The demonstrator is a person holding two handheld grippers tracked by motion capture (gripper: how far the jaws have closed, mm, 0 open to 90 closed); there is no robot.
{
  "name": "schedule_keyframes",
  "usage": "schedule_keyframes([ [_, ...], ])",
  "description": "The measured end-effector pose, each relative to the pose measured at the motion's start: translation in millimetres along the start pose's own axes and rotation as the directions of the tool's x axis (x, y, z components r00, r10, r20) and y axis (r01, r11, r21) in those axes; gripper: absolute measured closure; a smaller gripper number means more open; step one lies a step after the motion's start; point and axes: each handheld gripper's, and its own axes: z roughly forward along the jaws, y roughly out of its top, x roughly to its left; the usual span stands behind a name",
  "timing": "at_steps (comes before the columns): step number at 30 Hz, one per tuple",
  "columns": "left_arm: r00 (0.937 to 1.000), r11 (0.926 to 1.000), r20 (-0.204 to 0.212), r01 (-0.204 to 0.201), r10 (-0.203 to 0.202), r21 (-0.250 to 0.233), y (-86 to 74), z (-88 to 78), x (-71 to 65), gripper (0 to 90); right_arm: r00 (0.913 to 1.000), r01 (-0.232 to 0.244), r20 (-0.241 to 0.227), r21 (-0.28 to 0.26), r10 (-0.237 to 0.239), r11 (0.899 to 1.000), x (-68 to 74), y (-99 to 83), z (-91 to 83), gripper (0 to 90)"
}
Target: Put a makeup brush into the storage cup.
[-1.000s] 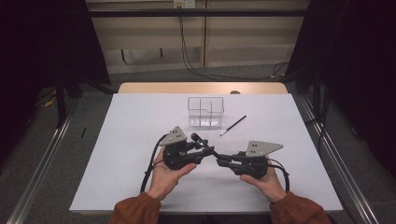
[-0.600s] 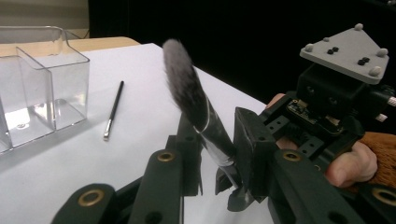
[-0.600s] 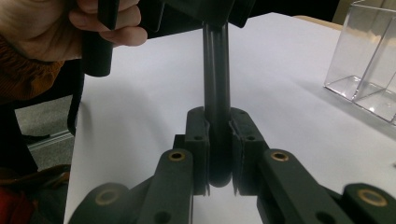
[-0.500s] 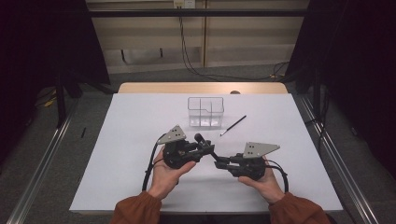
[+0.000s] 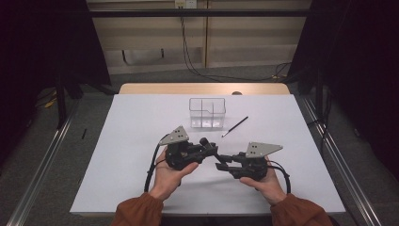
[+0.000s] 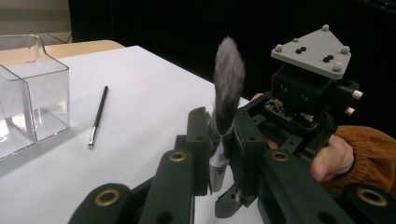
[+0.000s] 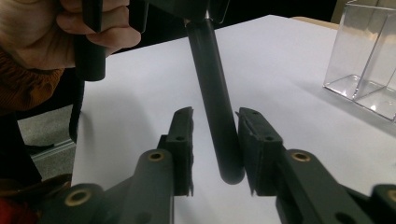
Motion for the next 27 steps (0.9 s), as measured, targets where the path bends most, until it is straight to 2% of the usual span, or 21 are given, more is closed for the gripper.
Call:
schedule_keyframes([
  [6, 0.9999, 1.0, -0.013, -0.003, 0.003, 0.004, 1.9, -3.2, 2.0, 79.8, 0.9999, -0.013, -0.002, 0.005, 0.013, 1.0, -1.5, 0.4, 0.0, 55.9],
  [20, 0.998, 0.9997, -0.063, 0.002, 0.0, 0.026, 15.8, -22.9, 12.3, 79.8, 0.999, -0.042, 0.014, 0.004, 0.042, 0.999, -3.5, 1.2, -2.6, 22.2],
  [27, 0.9964, 0.9982, -0.083, -0.014, 0.019, 0.059, 18.2, -26.8, 15.9, 79.7, 0.9972, -0.071, 0.02, -0.009, 0.072, 0.997, -7.5, 1.3, -4.2, 11.9],
])
